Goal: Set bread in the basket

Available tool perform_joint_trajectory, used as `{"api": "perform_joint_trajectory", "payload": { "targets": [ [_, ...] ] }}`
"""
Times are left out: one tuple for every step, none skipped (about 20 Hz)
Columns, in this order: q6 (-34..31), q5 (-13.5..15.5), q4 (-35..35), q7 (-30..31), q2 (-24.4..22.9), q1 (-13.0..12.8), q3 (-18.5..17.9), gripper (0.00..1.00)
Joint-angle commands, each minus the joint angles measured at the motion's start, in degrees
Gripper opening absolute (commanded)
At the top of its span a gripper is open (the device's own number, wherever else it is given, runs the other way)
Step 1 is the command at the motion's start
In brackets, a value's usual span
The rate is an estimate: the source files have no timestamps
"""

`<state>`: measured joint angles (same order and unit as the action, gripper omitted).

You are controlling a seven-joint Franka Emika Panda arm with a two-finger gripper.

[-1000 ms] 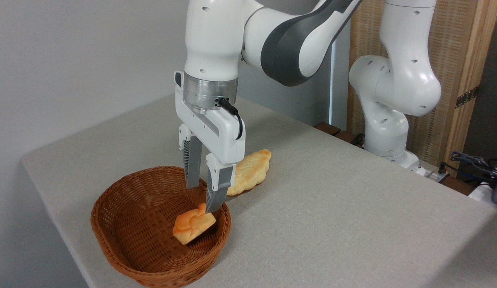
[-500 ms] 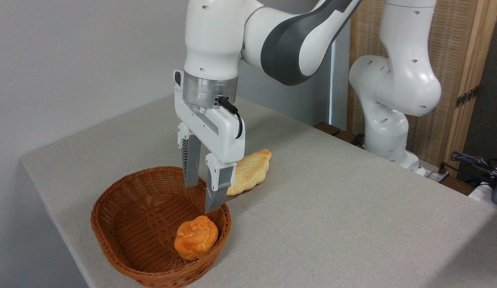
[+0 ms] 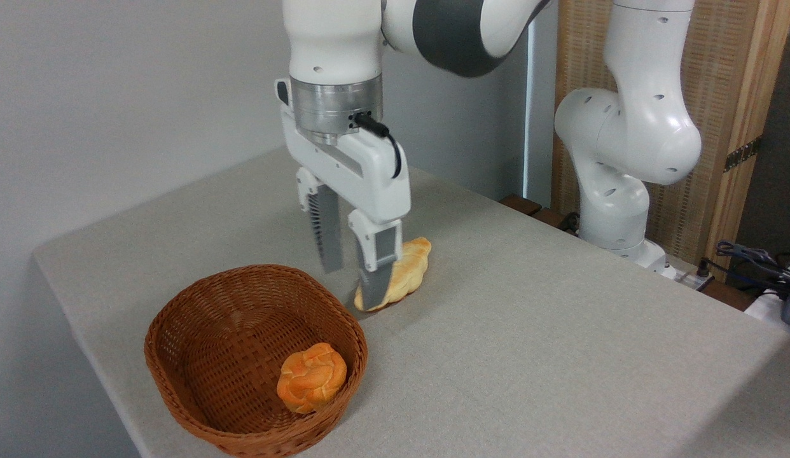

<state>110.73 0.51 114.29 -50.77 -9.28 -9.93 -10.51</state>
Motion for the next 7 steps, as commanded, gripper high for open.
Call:
{"api": "perform_joint_trajectory", "payload": {
  "targets": [
    [-4.21, -5.25, -1.36, 3.82, -0.04, -0.35, -0.57, 1.0],
    [-4.12, -5.17, -1.44, 6.71, -0.04, -0.35, -0.57, 1.0],
    [-3.77, -5.26, -1.53, 9.17, -0.04, -0.35, -0.48, 1.0],
    [-3.6, -5.17, -1.53, 9.89, 0.05, -0.35, -0.48, 1.0],
    [-3.59, -5.08, -1.53, 9.47, -0.04, -0.35, -0.48, 1.0],
    [-3.59, -4.99, -1.53, 9.37, -0.04, -0.35, -0.48, 1.0],
    [-3.51, -4.56, -1.71, 9.29, 0.05, -0.35, -0.57, 1.0]
  ]
}}
